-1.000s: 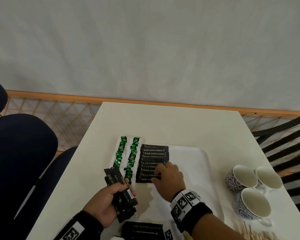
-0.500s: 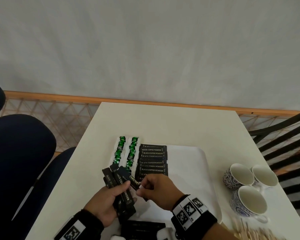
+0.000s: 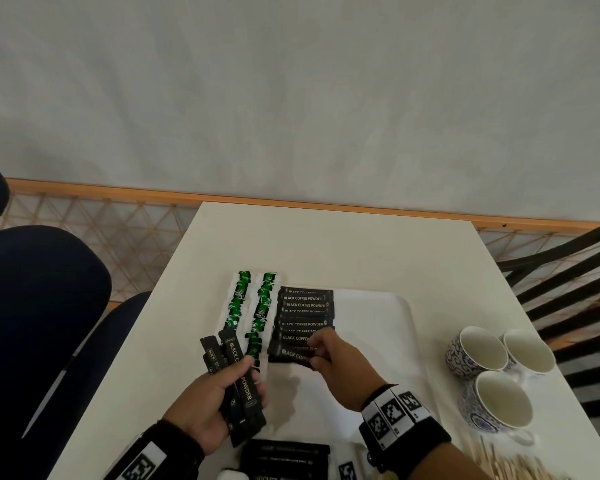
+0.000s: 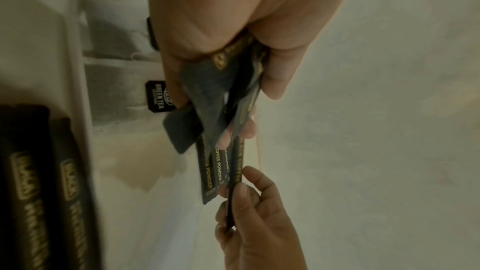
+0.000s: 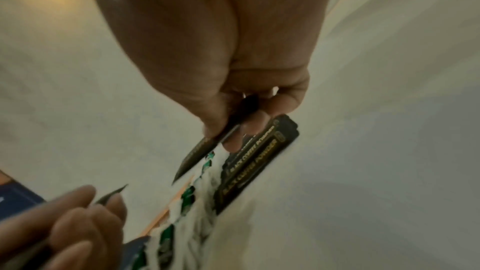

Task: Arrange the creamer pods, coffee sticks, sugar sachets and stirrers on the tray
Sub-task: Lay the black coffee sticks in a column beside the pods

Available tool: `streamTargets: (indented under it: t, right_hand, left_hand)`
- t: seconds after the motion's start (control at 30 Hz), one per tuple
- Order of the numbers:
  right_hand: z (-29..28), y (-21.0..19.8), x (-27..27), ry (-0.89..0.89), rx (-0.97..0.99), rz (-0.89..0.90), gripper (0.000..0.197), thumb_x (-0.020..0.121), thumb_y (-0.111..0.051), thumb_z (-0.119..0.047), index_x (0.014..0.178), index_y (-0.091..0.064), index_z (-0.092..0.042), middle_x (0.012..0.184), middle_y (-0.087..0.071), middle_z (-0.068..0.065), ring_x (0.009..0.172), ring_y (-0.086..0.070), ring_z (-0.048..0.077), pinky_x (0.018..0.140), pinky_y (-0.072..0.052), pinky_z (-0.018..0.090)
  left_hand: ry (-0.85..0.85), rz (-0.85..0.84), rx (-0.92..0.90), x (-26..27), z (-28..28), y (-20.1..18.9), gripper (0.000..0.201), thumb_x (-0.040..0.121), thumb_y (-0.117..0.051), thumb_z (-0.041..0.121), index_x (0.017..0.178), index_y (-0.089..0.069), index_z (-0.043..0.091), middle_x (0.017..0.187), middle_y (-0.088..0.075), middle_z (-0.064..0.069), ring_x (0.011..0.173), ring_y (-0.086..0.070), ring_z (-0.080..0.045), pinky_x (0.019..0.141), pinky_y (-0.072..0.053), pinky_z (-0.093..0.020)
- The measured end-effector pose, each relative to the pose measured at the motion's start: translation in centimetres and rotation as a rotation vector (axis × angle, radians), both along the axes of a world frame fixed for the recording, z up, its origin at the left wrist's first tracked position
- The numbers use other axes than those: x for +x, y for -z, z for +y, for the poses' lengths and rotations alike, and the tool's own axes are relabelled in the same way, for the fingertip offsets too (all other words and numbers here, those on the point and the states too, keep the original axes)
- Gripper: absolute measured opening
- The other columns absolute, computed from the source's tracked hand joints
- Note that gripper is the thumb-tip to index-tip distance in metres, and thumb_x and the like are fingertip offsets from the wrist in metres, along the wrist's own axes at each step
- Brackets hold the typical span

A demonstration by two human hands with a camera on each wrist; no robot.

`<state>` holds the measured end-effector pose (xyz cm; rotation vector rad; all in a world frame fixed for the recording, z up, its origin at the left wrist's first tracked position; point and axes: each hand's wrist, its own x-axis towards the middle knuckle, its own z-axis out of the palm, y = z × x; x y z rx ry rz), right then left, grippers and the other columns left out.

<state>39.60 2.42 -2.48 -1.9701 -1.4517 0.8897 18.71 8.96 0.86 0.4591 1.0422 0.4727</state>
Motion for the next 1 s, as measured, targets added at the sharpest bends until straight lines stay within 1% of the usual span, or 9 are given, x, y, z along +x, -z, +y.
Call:
streamTargets:
  t: [0.07, 0.17, 0.33, 0.6, 0.67, 0.77, 0.8, 0.9, 1.0]
  right_hand:
    - [0.1, 0.9, 0.4, 0.024, -0.041, -0.093, 0.014, 0.093, -0.054, -0.019, 0.104, -0.051, -0.026, 0.098, -0.065, -0.005, 0.089, -0.058, 0.014, 0.079, -0.046, 0.024]
    - [0.4, 2.2, 0.1, 0.033, -0.083, -0.198, 0.010, 0.091, -0.054, -0.023, 0.098, -0.056, -0.030, 0.099, -0.067, -0.004, 0.095, -0.058, 0.018, 0.088, -0.048, 0.035]
    - [0.8, 2.6, -0.9, 0.050, -0.050, -0.300, 0.010, 0.092, -0.053, -0.029, 0.101, -0.057, -0.028, 0.106, -0.062, -0.008, 0.099, -0.054, 0.018, 0.088, -0.045, 0.033]
    - [1.3, 2.6, -1.2, 0.039, -0.009, -0.464, 0.015, 0.095, -0.049, -0.033, 0.109, -0.055, -0.029, 0.112, -0.053, -0.006, 0.105, -0.046, 0.018, 0.087, -0.037, 0.034]
    - [1.4, 2.7, -1.3, 0.040, 0.008, -0.511, 0.017, 0.095, -0.048, -0.033, 0.110, -0.055, -0.030, 0.112, -0.051, -0.006, 0.106, -0.043, 0.019, 0.088, -0.036, 0.035]
    - [1.4, 2.8, -1.5, 0.051, 0.038, -0.562, 0.017, 0.092, -0.051, -0.035, 0.107, -0.054, -0.028, 0.108, -0.048, -0.004, 0.103, -0.043, 0.021, 0.087, -0.037, 0.036]
    - [1.4, 2.9, -1.6, 0.059, 0.056, -0.577, 0.017, 0.089, -0.055, -0.034, 0.104, -0.055, -0.028, 0.105, -0.048, -0.004, 0.099, -0.044, 0.021, 0.084, -0.038, 0.036]
    - [1.3, 2.9, -1.9, 0.083, 0.088, -0.572, 0.019, 0.085, -0.060, -0.034, 0.102, -0.053, -0.028, 0.103, -0.048, -0.005, 0.094, -0.044, 0.019, 0.082, -0.040, 0.034]
    - [1.1, 1.7, -2.0, 0.042, 0.125, -0.367, 0.018, 0.089, -0.055, -0.041, 0.101, -0.054, -0.028, 0.101, -0.052, -0.008, 0.093, -0.046, 0.014, 0.084, -0.043, 0.032]
  left_hand:
    - [-0.014, -0.005, -0.027, 0.0, 0.1, 0.1, 0.022, 0.075, -0.068, 0.012, 0.093, -0.064, 0.002, 0.072, -0.061, -0.013, 0.063, -0.063, -0.028, 0.076, -0.056, -0.046]
    - [-0.030, -0.022, -0.037, 0.0, 0.1, 0.2, 0.028, 0.072, -0.063, 0.008, 0.100, -0.063, 0.003, 0.073, -0.062, -0.014, 0.065, -0.063, -0.030, 0.081, -0.054, -0.049]
    - [-0.024, -0.014, -0.020, -0.1, 0.0, 0.1, 0.017, 0.087, -0.051, 0.004, 0.100, -0.061, 0.002, 0.072, -0.061, -0.014, 0.063, -0.064, -0.031, 0.079, -0.054, -0.048]
    - [-0.009, 0.013, 0.018, -0.6, 0.1, 0.6, 0.023, 0.086, -0.048, 0.001, 0.105, -0.061, -0.001, 0.077, -0.062, -0.017, 0.073, -0.064, -0.034, 0.079, -0.054, -0.050]
    - [0.004, 0.027, 0.021, -0.4, 0.1, 0.5, 0.022, 0.089, -0.047, -0.001, 0.105, -0.062, -0.001, 0.080, -0.062, -0.018, 0.077, -0.065, -0.035, 0.073, -0.056, -0.048]
    - [0.036, 0.057, 0.023, -0.2, 0.0, 0.2, 0.021, 0.091, -0.049, 0.000, 0.106, -0.064, 0.002, 0.095, -0.065, -0.025, 0.088, -0.064, -0.039, 0.057, -0.058, -0.040]
    - [0.042, 0.057, 0.031, -0.2, 0.0, 0.1, 0.022, 0.091, -0.051, 0.000, 0.107, -0.065, 0.003, 0.098, -0.066, -0.027, 0.089, -0.064, -0.039, 0.058, -0.058, -0.040]
    - [0.048, 0.047, 0.064, -0.1, -0.1, -0.1, 0.023, 0.087, -0.056, -0.001, 0.106, -0.067, 0.005, 0.099, -0.065, -0.025, 0.090, -0.063, -0.038, 0.070, -0.055, -0.044]
    - [0.063, 0.069, 0.099, 0.0, -0.2, -0.3, 0.023, 0.081, -0.061, -0.001, 0.102, -0.068, 0.004, 0.090, -0.069, -0.019, 0.090, -0.062, -0.037, 0.071, -0.051, -0.044]
